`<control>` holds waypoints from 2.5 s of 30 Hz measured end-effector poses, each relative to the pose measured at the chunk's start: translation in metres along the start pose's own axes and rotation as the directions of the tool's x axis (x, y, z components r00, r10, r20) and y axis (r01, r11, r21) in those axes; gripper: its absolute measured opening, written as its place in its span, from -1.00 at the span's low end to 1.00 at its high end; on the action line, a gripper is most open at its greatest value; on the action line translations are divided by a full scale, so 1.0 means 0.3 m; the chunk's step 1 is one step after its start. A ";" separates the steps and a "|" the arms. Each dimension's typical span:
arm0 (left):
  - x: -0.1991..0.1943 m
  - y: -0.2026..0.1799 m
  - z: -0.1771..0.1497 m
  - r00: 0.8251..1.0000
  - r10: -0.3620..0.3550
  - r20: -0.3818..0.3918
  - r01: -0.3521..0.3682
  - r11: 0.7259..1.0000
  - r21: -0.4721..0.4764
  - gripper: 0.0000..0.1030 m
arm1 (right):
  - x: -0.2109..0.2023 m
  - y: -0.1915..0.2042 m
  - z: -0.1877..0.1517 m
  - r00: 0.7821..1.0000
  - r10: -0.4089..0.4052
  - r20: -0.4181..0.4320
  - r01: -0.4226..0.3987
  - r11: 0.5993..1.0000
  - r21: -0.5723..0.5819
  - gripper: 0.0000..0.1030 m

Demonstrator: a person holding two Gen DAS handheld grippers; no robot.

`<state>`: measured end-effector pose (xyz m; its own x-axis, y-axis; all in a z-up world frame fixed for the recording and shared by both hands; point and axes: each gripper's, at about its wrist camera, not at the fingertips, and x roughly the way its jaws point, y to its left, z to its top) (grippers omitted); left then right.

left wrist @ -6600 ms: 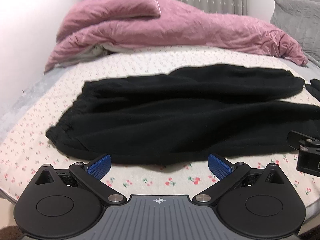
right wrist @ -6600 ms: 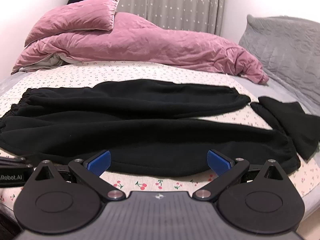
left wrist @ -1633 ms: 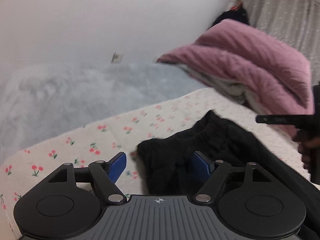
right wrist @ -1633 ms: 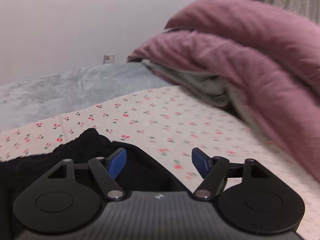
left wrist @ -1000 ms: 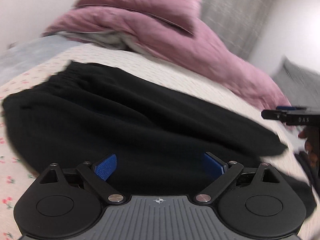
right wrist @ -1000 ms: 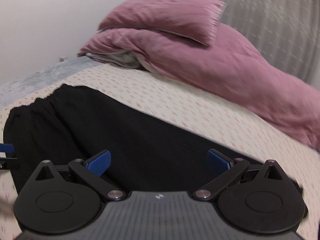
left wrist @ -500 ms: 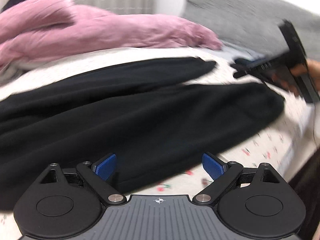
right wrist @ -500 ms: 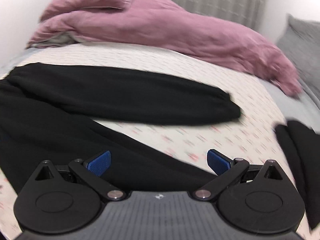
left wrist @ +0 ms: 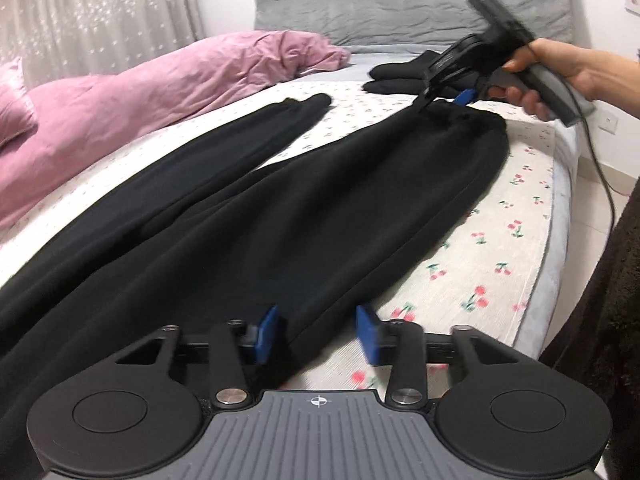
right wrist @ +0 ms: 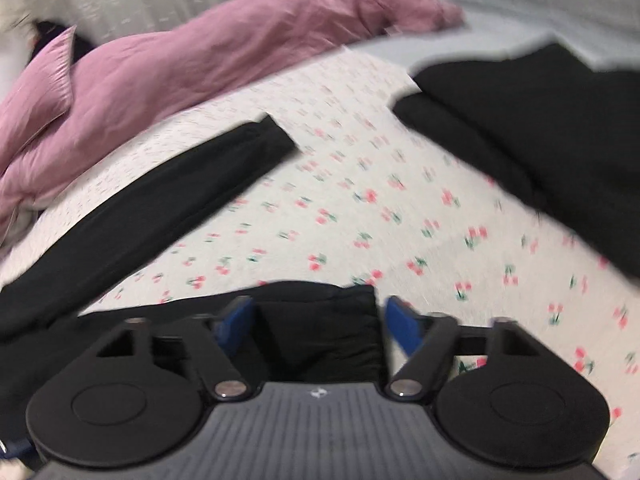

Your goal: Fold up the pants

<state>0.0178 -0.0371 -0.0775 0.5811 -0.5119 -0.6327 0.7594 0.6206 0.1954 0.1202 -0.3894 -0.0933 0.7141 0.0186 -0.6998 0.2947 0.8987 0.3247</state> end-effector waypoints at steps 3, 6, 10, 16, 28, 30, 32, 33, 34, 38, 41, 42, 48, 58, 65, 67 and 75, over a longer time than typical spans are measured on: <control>0.008 -0.026 0.008 1.000 -0.020 0.006 0.020 0.999 0.026 -0.41 | 0.018 -0.013 -0.017 0.999 -0.013 0.033 0.014 0.999 -0.033 -0.14; 0.019 -0.034 0.009 1.000 -0.025 0.009 0.025 0.999 0.024 -0.94 | 0.022 0.034 -0.022 0.997 -0.042 0.058 0.050 0.989 -0.139 -0.52; -0.024 -0.066 0.030 0.998 0.000 0.066 -0.003 0.999 0.035 -0.98 | -0.024 0.077 0.005 0.984 -0.046 0.173 0.085 0.971 -0.224 -0.54; -0.107 -0.105 0.039 0.993 -0.107 0.050 0.105 0.994 0.044 -0.99 | -0.029 0.074 0.057 0.972 -0.080 0.222 0.137 0.957 -0.256 -0.54; -0.127 -0.043 0.004 0.982 -0.187 0.027 0.189 0.974 -0.123 -0.67 | 0.013 0.098 0.000 0.953 -0.230 0.198 0.288 0.891 -0.350 0.52; -0.160 -0.014 -0.003 0.986 -0.164 0.037 0.168 0.975 -0.142 -0.64 | -0.019 0.100 0.002 0.958 -0.192 0.214 0.260 0.896 -0.360 0.61; -0.195 0.016 -0.022 0.992 -0.119 0.047 0.125 0.981 -0.151 -0.44 | -0.057 0.097 -0.010 0.963 -0.168 0.212 0.237 0.903 -0.359 0.61; -0.212 0.033 -0.034 0.995 -0.088 0.054 0.095 0.984 -0.151 -0.18 | -0.066 0.093 -0.018 0.966 -0.159 0.206 0.225 0.907 -0.355 0.62; -0.228 0.051 -0.050 0.997 -0.057 0.059 0.065 0.986 -0.150 0.11 | -0.075 0.092 -0.027 0.969 -0.147 0.197 0.211 0.910 -0.356 0.62; -0.272 0.161 -0.102 0.998 0.047 0.038 -0.038 0.975 -0.218 0.22 | -0.080 0.117 -0.060 0.979 -0.119 0.164 0.176 0.903 -0.393 0.64; -0.291 0.242 -0.138 0.995 0.099 0.011 -0.093 0.957 -0.275 0.25 | -0.091 0.156 -0.078 0.983 -0.093 0.159 0.153 0.892 -0.424 0.74; -0.291 0.267 -0.155 0.994 0.111 -0.007 -0.108 0.951 -0.288 0.34 | -0.092 0.168 -0.081 0.984 -0.083 0.158 0.145 0.889 -0.434 0.76; -0.281 0.365 -0.248 0.986 -0.006 -0.169 -0.060 0.923 -0.380 0.40 | -0.084 0.211 -0.075 0.982 -0.065 0.176 0.141 0.874 -0.465 0.86; -0.402 0.572 -0.166 0.988 0.028 -0.150 -0.087 0.912 -0.402 0.47 | -0.040 0.258 0.035 0.985 -0.048 0.166 0.118 0.886 -0.448 0.99; -0.322 0.819 -0.050 0.975 0.147 -0.168 -0.205 0.887 -0.415 0.50 | 0.032 0.354 0.174 0.991 -0.040 0.128 0.100 0.858 -0.504 0.99; -0.265 0.876 -0.003 0.967 0.177 -0.182 -0.237 0.888 -0.394 0.50 | 0.063 0.386 0.216 0.993 -0.026 0.114 0.082 0.847 -0.525 0.99; -0.005 1.099 0.119 0.954 0.215 -0.207 -0.270 0.917 -0.293 0.50 | 0.260 0.554 0.367 0.997 0.069 0.037 -0.026 0.739 -0.673 0.99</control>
<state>0.2778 0.1472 0.0147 0.6572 -0.2318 -0.7172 0.4534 0.8817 0.1304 0.2949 -0.2868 -0.0237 0.7554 0.0643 -0.6522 -0.2285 0.9585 -0.1702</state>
